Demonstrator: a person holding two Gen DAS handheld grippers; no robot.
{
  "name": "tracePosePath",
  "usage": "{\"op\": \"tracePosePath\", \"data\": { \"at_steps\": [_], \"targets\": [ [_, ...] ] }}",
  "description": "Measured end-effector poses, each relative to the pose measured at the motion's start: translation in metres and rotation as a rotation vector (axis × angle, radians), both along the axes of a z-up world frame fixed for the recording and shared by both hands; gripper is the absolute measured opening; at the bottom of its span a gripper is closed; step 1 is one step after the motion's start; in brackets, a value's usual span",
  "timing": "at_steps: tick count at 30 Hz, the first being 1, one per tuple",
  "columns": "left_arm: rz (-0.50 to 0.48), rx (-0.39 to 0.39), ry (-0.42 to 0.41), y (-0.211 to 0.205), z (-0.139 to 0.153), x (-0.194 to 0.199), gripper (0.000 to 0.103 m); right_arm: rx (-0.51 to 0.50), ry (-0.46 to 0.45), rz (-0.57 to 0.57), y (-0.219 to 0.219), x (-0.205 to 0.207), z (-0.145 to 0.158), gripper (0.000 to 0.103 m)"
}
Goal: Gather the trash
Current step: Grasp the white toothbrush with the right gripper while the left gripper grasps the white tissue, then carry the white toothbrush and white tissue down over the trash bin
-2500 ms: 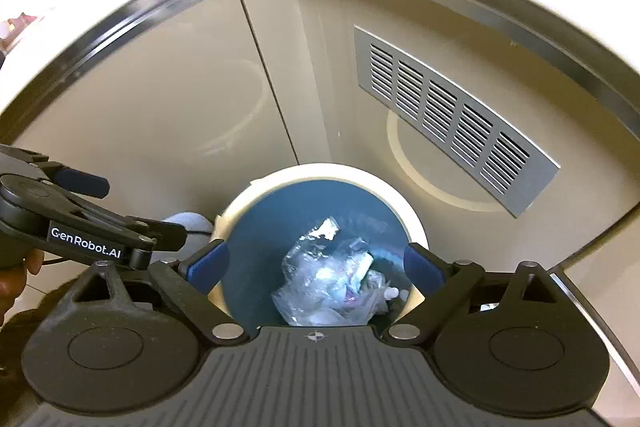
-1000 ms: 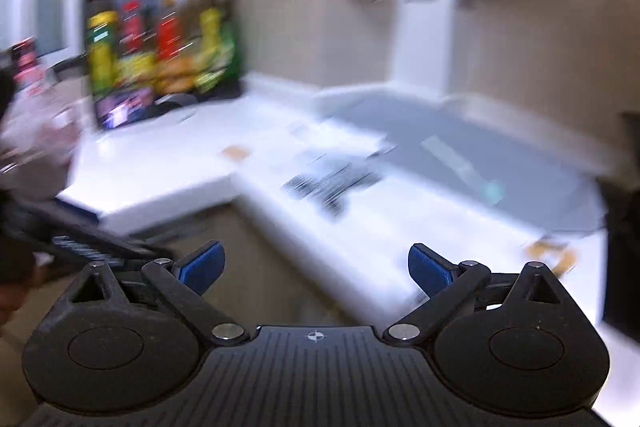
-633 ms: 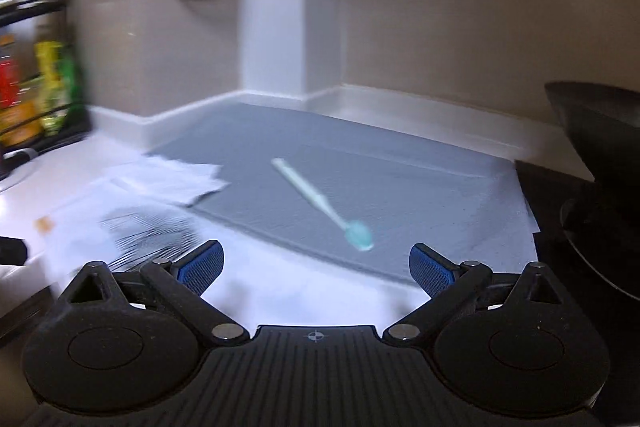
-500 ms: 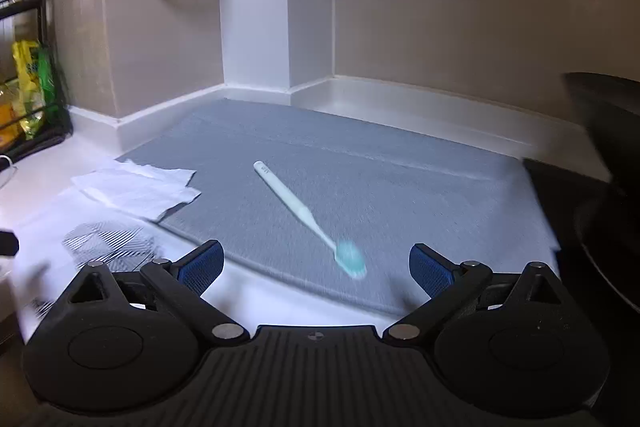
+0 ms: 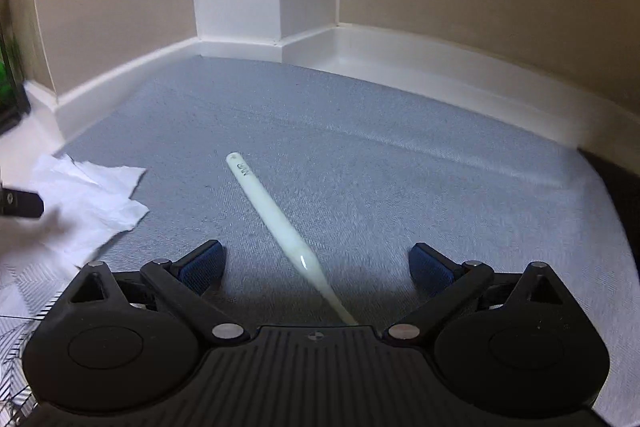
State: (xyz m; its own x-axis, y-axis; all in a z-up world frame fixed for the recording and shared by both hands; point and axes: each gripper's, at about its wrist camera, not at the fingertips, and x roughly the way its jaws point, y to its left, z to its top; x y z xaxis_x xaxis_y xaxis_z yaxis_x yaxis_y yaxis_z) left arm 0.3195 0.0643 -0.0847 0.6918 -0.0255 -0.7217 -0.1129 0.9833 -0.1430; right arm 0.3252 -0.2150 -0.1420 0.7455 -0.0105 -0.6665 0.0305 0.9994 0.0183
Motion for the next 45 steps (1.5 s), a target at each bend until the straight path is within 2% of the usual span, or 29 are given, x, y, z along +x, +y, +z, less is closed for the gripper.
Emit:
{"op": "tracePosePath", "data": {
  "at_steps": [2, 3, 4, 5, 6, 7, 8, 12, 19, 27, 38, 45],
  "targets": [
    [-0.013, -0.001, -0.002, -0.003, 0.000, 0.003, 0.102, -0.017, -0.005, 0.006, 0.005, 0.000, 0.000, 0.097],
    [-0.016, 0.000, -0.008, -0.005, 0.000, 0.004, 0.098, -0.019, -0.011, 0.016, 0.007, -0.001, 0.001, 0.095],
    [-0.021, 0.005, -0.014, -0.007, 0.001, 0.004, 0.091, -0.010, -0.023, 0.037, 0.009, -0.004, 0.003, 0.080],
    [-0.028, 0.015, -0.017, -0.010, 0.002, 0.003, 0.067, -0.012, -0.037, 0.058, 0.012, -0.008, 0.005, 0.054],
    [-0.043, 0.028, -0.012, -0.012, 0.003, 0.003, 0.031, -0.031, -0.045, 0.077, 0.017, -0.011, 0.006, 0.042],
    [-0.054, 0.038, 0.001, -0.014, 0.004, 0.004, 0.011, -0.059, -0.046, 0.089, 0.022, -0.014, 0.007, 0.021],
    [-0.053, 0.032, 0.013, -0.013, 0.004, 0.005, 0.000, -0.072, -0.047, 0.094, 0.026, -0.017, 0.008, 0.018],
    [-0.039, 0.004, -0.037, -0.006, 0.018, -0.008, 0.000, -0.028, -0.052, 0.075, 0.026, -0.026, 0.012, 0.014],
    [-0.051, -0.058, -0.106, 0.009, 0.046, -0.045, 0.000, 0.006, -0.117, 0.066, 0.023, -0.053, 0.036, 0.014],
    [-0.058, -0.062, -0.166, 0.020, 0.070, -0.105, 0.000, 0.065, -0.133, 0.074, 0.017, -0.095, 0.046, 0.014],
    [-0.076, -0.073, -0.227, 0.038, 0.090, -0.203, 0.000, 0.115, -0.203, 0.184, 0.037, -0.178, 0.069, 0.014],
    [-0.103, -0.061, -0.249, 0.040, 0.093, -0.256, 0.000, 0.133, -0.232, 0.282, 0.057, -0.233, 0.081, 0.014]
  ]
}}
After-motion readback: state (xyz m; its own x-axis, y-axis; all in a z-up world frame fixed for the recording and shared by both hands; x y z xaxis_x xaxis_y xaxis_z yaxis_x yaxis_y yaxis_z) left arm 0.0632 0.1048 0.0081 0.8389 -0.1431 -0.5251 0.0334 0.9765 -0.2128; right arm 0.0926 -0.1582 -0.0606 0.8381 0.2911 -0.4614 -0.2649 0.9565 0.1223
